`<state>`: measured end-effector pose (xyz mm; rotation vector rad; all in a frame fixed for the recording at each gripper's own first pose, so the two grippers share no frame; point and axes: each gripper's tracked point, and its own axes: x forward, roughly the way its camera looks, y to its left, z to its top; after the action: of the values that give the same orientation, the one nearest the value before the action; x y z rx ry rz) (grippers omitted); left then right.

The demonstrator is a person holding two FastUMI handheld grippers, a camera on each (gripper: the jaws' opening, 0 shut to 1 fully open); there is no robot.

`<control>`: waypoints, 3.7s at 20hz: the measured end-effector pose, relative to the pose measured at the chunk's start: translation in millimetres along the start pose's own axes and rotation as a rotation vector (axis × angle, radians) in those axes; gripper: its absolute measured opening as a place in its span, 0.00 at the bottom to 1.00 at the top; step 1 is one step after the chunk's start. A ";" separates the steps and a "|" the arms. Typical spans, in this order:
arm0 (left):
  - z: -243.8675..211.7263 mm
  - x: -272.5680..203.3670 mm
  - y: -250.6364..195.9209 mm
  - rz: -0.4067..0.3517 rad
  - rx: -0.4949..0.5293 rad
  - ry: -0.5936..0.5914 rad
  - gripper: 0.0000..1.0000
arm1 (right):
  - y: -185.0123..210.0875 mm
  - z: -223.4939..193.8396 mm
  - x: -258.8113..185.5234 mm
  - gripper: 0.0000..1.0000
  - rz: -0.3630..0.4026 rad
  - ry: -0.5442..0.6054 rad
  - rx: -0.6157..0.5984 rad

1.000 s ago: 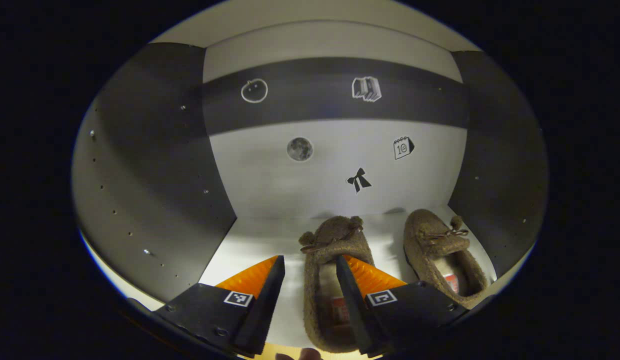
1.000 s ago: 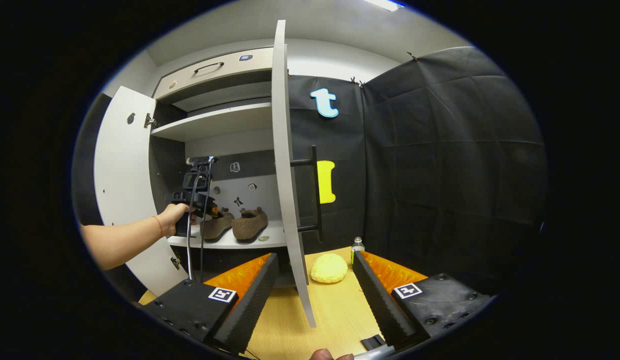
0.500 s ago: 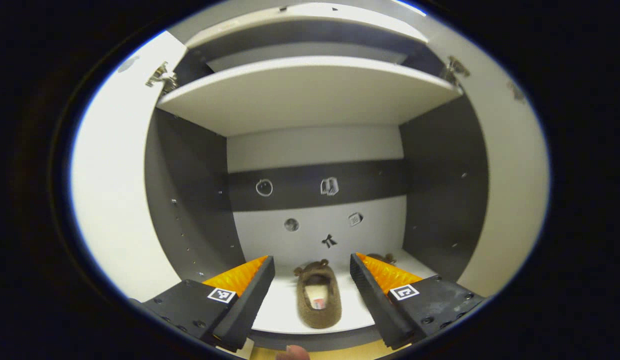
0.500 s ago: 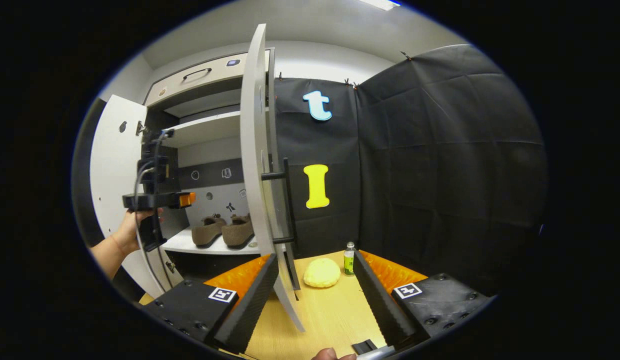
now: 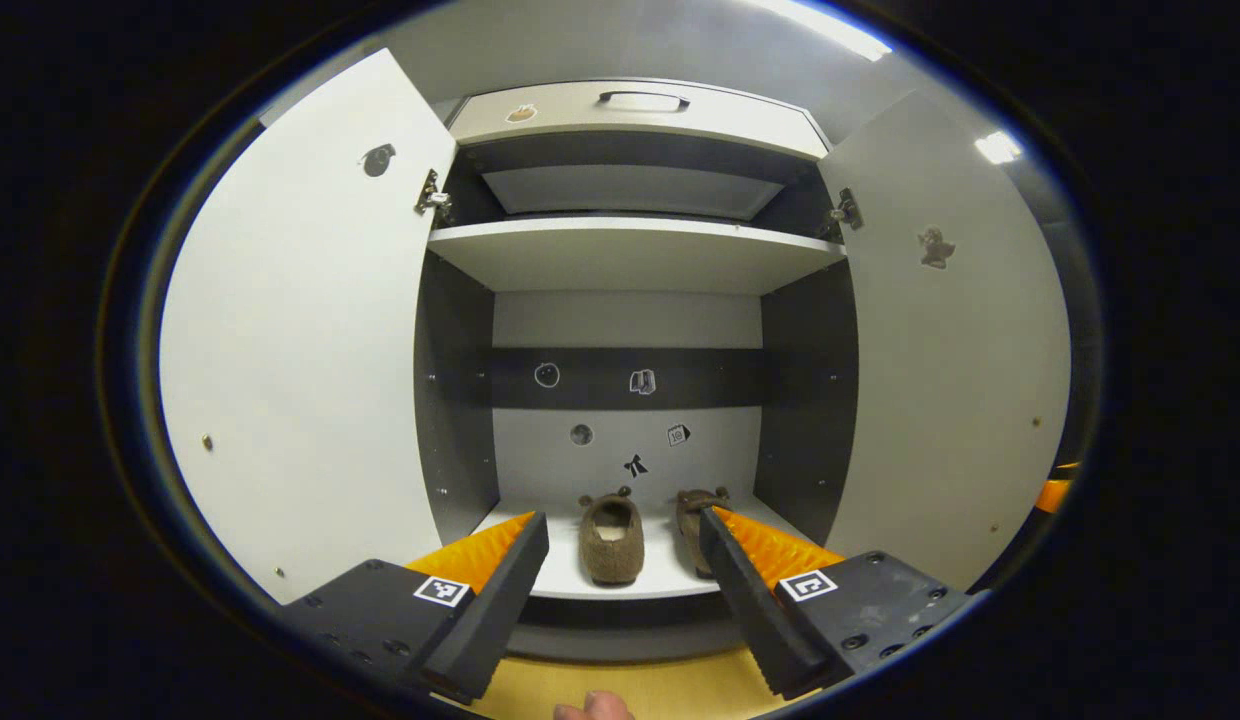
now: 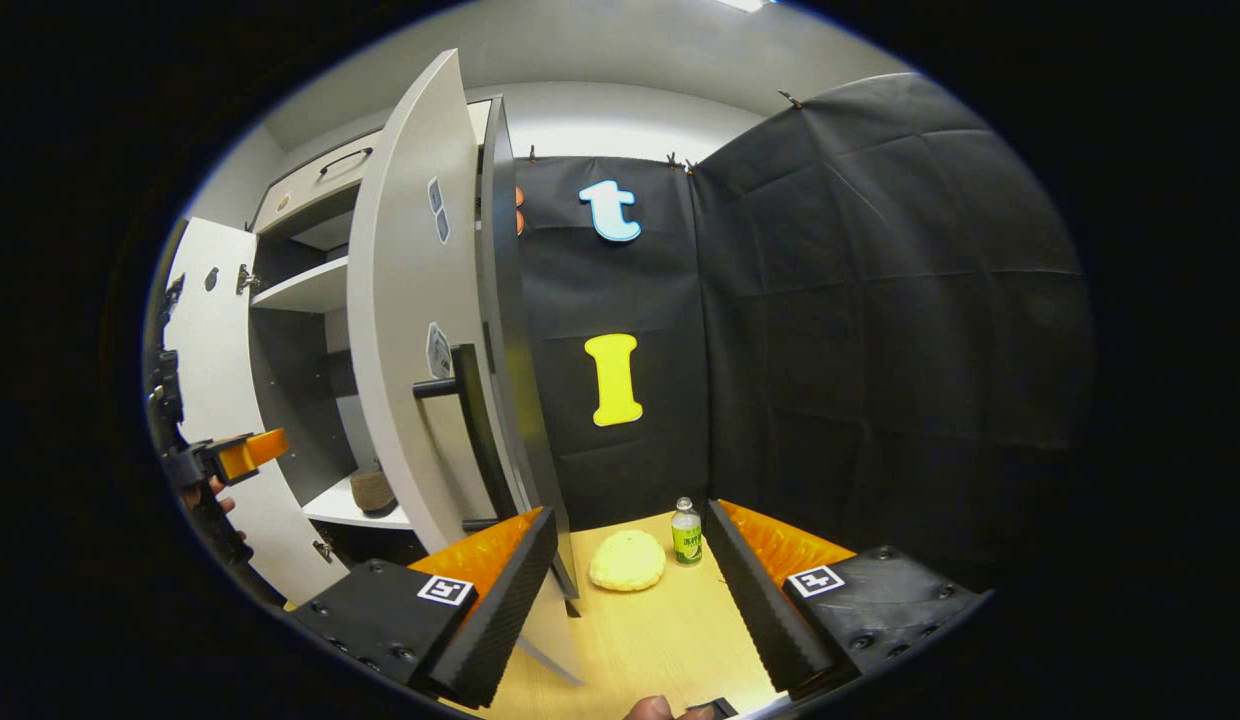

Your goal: Grab one shoe with the right hand and put it into the shoe cabinet, grab the other shoe with the left hand and put it into the shoe cabinet; then close the right door with the right hand and the left door with the left hand.

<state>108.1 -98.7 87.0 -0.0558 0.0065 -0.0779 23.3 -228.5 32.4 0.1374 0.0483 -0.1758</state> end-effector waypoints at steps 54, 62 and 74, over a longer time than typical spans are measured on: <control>-34.9 -160.4 280.6 0.325 0.005 0.044 0.96 | 271.4 -68.9 -47.7 0.98 0.358 0.118 0.012; -47.1 -109.5 311.4 0.298 0.001 0.053 0.94 | 263.3 -66.1 -52.1 0.98 0.321 0.097 -0.023; -47.7 -107.0 262.8 0.204 0.025 0.063 0.93 | 252.2 -63.5 -37.4 0.98 0.329 0.098 -0.010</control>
<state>21.5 168.5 25.1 -0.0272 0.0745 0.1243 29.0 32.7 5.0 0.1417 0.1233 0.1601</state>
